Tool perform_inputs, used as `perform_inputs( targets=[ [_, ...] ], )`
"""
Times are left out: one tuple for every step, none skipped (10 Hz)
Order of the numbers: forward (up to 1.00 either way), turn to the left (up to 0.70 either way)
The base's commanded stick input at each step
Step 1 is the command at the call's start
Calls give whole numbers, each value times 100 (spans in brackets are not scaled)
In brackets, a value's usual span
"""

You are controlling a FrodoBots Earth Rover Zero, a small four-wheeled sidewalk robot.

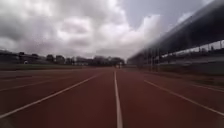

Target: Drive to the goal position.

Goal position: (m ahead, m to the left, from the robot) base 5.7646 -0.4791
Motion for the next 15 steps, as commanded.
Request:
perform_inputs(
  targets=[
    [70, -35],
    [70, -35],
    [70, -25],
    [70, -12],
    [70, 0],
    [70, 0],
    [70, 0],
    [70, 0],
    [70, 0],
    [70, 0],
    [70, 0],
    [70, 0],
    [70, -35],
    [70, -35],
    [70, -35]
  ],
)
